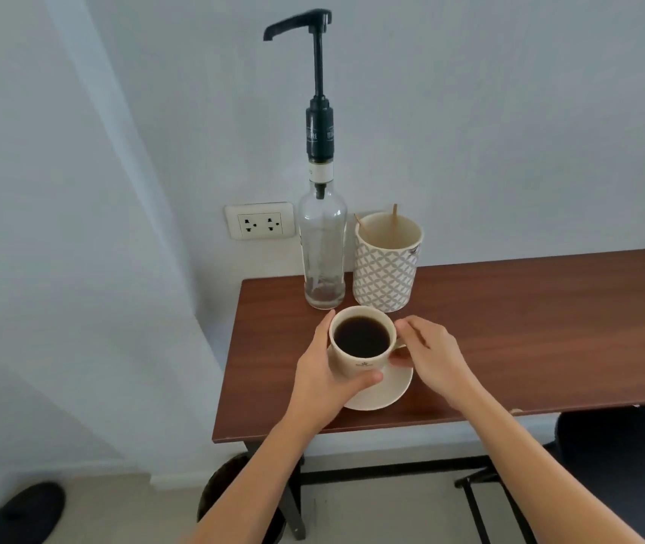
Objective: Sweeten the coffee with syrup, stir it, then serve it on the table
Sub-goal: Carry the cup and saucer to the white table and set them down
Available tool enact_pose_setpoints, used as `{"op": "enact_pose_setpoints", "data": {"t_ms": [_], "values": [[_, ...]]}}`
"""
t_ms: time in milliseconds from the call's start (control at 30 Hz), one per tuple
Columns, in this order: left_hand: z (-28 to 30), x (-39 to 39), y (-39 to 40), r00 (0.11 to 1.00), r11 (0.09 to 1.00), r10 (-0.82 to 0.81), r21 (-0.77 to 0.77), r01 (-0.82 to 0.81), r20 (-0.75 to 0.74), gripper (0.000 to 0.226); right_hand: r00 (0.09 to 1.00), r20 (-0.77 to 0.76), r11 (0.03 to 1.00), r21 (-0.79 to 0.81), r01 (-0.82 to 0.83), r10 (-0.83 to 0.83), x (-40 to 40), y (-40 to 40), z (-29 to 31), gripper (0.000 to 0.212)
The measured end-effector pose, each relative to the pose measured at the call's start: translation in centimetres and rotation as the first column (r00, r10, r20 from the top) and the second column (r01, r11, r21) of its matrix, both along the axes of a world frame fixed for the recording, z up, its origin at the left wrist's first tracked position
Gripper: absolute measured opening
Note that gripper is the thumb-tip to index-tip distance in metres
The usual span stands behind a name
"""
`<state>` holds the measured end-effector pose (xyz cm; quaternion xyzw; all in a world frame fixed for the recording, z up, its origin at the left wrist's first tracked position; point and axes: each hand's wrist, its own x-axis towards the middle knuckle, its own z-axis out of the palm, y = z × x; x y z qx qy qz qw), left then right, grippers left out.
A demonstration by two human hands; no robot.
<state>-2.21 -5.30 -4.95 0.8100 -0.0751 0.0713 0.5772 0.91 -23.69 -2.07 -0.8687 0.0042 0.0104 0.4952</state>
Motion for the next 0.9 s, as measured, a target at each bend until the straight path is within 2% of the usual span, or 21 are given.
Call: {"op": "enact_pose_setpoints", "data": {"t_ms": [200, 333, 467, 667, 900], "values": [[-0.5, 0.3, 0.1, 0.999, 0.999, 0.031, -0.013, -0.031, 0.012, 0.09, 1.0, 0.015, 1.0, 0.005, 0.003, -0.003, 0.0, 0.2, 0.1, 0.027], [0.4, 0.1, 0.7, 0.999, 0.999, 0.038, -0.013, -0.037, 0.029, 0.086, 0.999, 0.018, 0.992, 0.126, 0.026, -0.028, -0.2, 0.8, 0.4, 0.024], [2.1, -0.8, 1.9, 0.994, 0.997, 0.074, -0.016, -0.073, 0.074, 0.085, 0.998, 0.063, 0.99, 0.138, -0.011, 0.002, -0.4, 1.9, 2.0, 0.022], [5.2, -4.6, 3.6, 0.96, 0.97, 0.244, -0.024, -0.243, 0.138, 0.083, 0.977, 0.141, 0.977, 0.122, -0.176, 0.158, -1.5, 4.5, 4.8, 0.023], [7.4, -12.1, 6.1, 0.878, 0.889, 0.457, -0.05, -0.454, 0.145, 0.081, 0.895, 0.233, 0.912, 0.068, -0.404, 0.38, -4.9, 8.7, 6.5, 0.025]]}}
